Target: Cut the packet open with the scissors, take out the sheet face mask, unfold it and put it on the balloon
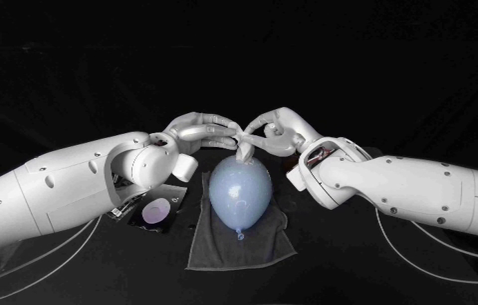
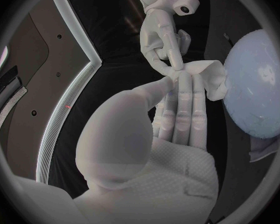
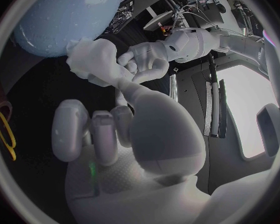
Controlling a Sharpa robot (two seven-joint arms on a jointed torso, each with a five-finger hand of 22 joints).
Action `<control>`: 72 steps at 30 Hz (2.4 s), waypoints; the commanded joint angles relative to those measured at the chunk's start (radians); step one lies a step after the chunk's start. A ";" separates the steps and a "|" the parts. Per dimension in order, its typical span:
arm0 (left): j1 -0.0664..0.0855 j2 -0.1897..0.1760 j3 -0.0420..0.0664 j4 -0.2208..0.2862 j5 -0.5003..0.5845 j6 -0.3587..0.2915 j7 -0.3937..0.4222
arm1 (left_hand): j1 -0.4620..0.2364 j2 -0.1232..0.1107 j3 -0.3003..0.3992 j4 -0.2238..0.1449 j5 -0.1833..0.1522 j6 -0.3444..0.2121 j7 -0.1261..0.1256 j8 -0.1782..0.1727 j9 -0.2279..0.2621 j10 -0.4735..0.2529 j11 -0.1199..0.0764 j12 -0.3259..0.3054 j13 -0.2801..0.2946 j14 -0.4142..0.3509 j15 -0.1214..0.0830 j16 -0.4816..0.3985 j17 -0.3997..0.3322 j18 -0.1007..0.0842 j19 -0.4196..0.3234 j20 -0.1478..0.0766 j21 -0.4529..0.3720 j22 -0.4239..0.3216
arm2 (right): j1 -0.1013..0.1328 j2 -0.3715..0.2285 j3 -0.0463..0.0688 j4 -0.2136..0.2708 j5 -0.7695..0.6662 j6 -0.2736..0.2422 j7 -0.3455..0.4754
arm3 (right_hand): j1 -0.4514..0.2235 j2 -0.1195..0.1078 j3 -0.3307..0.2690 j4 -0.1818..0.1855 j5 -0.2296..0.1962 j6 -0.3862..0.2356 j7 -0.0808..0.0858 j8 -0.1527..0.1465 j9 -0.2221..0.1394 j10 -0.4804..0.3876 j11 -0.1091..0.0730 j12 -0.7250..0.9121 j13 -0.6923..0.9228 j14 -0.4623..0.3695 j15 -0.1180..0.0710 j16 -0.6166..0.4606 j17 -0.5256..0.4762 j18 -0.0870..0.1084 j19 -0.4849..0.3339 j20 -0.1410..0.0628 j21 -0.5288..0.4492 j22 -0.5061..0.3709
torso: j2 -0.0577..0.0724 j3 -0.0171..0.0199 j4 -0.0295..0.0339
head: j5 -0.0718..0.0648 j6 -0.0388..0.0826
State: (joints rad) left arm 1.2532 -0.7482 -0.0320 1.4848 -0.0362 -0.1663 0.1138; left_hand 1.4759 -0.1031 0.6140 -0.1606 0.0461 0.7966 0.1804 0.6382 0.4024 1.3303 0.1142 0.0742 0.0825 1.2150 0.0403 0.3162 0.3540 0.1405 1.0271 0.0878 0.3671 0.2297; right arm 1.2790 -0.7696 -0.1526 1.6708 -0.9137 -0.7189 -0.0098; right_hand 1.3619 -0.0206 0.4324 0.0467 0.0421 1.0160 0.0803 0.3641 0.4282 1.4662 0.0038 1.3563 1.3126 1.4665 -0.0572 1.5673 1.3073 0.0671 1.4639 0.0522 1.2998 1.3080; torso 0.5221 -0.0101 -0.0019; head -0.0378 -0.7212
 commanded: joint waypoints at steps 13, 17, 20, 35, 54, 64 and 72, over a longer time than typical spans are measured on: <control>0.001 -0.003 0.002 -0.006 -0.003 0.009 0.012 | -0.002 0.010 0.019 -0.026 0.004 0.006 0.001 -0.001 -0.001 0.027 -0.015 0.003 0.002 -0.002 -0.007 0.004 0.003 0.012 -0.008 0.001 0.008 0.002 | -0.001 -0.020 0.000 0.010 0.023 0.007 0.020 | -0.026 -0.009 0.011 0.006 0.007 -0.013 0.003 0.007 0.000 -0.006 0.002 -0.015 0.092 0.104 0.001 0.003 0.263 -0.012 0.007 -0.002 -0.003 0.189 | 0.000 -0.0002 0.0006 | -0.002 0.000; 0.001 -0.004 0.002 -0.007 -0.003 0.009 0.013 | -0.002 0.010 0.019 -0.026 0.004 0.006 0.001 -0.001 -0.001 0.027 -0.015 0.003 0.002 -0.002 -0.007 0.004 0.003 0.012 -0.008 0.001 0.008 0.002 | -0.001 -0.025 0.000 0.010 0.024 0.007 0.021 | -0.028 0.002 0.025 0.007 0.007 -0.016 0.003 0.010 0.002 -0.005 0.002 -0.015 0.093 0.104 0.001 0.003 0.263 -0.012 0.007 -0.002 -0.001 0.189 | 0.000 -0.0006 0.0004 | -0.002 -0.001; 0.001 -0.005 0.002 -0.007 -0.004 0.009 0.013 | -0.002 0.010 0.019 -0.026 0.004 0.006 0.001 -0.001 -0.001 0.027 -0.015 0.003 0.002 -0.002 -0.007 0.004 0.003 0.012 -0.008 0.001 0.008 0.002 | -0.001 -0.028 0.000 0.010 0.025 0.007 0.023 | -0.029 0.008 0.034 0.008 0.007 -0.017 0.004 0.012 0.003 -0.005 0.003 -0.014 0.093 0.104 0.001 0.003 0.263 -0.012 0.008 -0.002 0.000 0.189 | 0.000 -0.0007 0.0002 | -0.002 -0.001; 0.001 -0.005 0.002 -0.006 -0.003 0.007 0.030 | -0.006 0.011 0.021 -0.030 0.003 0.009 0.000 0.002 -0.003 0.029 -0.015 0.002 0.003 -0.004 -0.007 0.003 0.011 0.011 -0.015 0.000 0.018 0.009 | -0.001 -0.034 0.000 0.009 0.049 0.006 0.036 | -0.053 -0.018 0.047 0.006 0.007 -0.050 0.015 0.005 0.001 -0.018 0.013 -0.037 0.078 0.104 0.009 0.003 0.263 -0.010 0.003 0.004 -0.012 0.186 | 0.000 -0.0002 0.0007 | -0.003 0.001; 0.001 -0.007 0.002 -0.010 -0.002 -0.002 0.042 | -0.010 0.011 0.024 -0.034 0.004 0.011 -0.001 0.004 -0.005 0.031 -0.016 0.001 0.003 -0.006 -0.008 0.002 0.019 0.010 -0.024 0.000 0.028 0.016 | -0.001 -0.043 0.000 0.007 0.052 -0.012 0.037 | -0.040 0.015 0.096 -0.009 0.007 -0.035 0.012 0.026 0.011 -0.017 0.010 -0.038 0.078 0.104 0.008 0.003 0.263 -0.012 0.007 0.006 0.001 0.190 | 0.000 0.0000 0.0005 | -0.002 0.002; 0.001 -0.004 0.001 -0.007 0.000 0.016 0.052 | -0.023 0.023 0.012 -0.040 0.006 0.011 -0.002 0.004 -0.019 0.032 -0.010 -0.004 0.006 -0.161 0.033 -0.031 0.032 -0.040 -0.155 0.037 0.034 0.037 | -0.001 -0.038 0.000 0.029 0.026 -0.034 0.036 | -0.075 -0.038 0.079 -0.015 0.008 -0.071 0.026 0.008 0.004 -0.013 0.021 -0.030 0.084 0.104 0.016 0.003 0.263 -0.014 0.009 0.011 0.007 0.191 | 0.001 0.0004 0.0007 | -0.003 0.001; 0.001 0.000 0.001 -0.008 -0.017 -0.008 0.068 | -0.028 0.041 0.008 -0.050 0.003 -0.001 0.004 0.009 -0.030 0.023 -0.001 -0.004 0.009 -0.276 0.058 0.021 0.059 -0.053 -0.225 0.048 0.075 0.074 | -0.001 -0.027 0.000 0.040 -0.019 -0.040 0.003 | -0.094 -0.055 0.062 -0.011 0.008 -0.062 0.025 0.006 -0.001 -0.006 0.021 -0.016 0.094 0.104 0.017 0.003 0.263 -0.015 0.013 0.013 0.017 0.194 | 0.000 0.0004 0.0007 | -0.005 0.001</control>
State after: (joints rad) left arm 1.2534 -0.7507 -0.0321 1.4751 -0.0399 -0.1690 0.1534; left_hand 1.4439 -0.0746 0.6235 -0.2061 0.0459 0.8002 0.1847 0.6433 0.3727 1.3444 0.1284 0.0686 0.0866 0.9467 0.1001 0.3340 0.4119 0.0836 0.8006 0.1392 0.4400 0.3021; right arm 1.2781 -0.7984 -0.1530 1.7091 -0.8891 -0.7463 0.0100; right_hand 1.2726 -0.0672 0.4985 0.0356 0.0522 0.9483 0.1052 0.3733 0.4282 1.4543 0.0239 1.3335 1.3064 1.4680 -0.0477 1.5673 1.3080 0.0671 1.4623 0.0581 1.3108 1.3076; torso 0.5224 -0.0096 -0.0016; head -0.0422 -0.7200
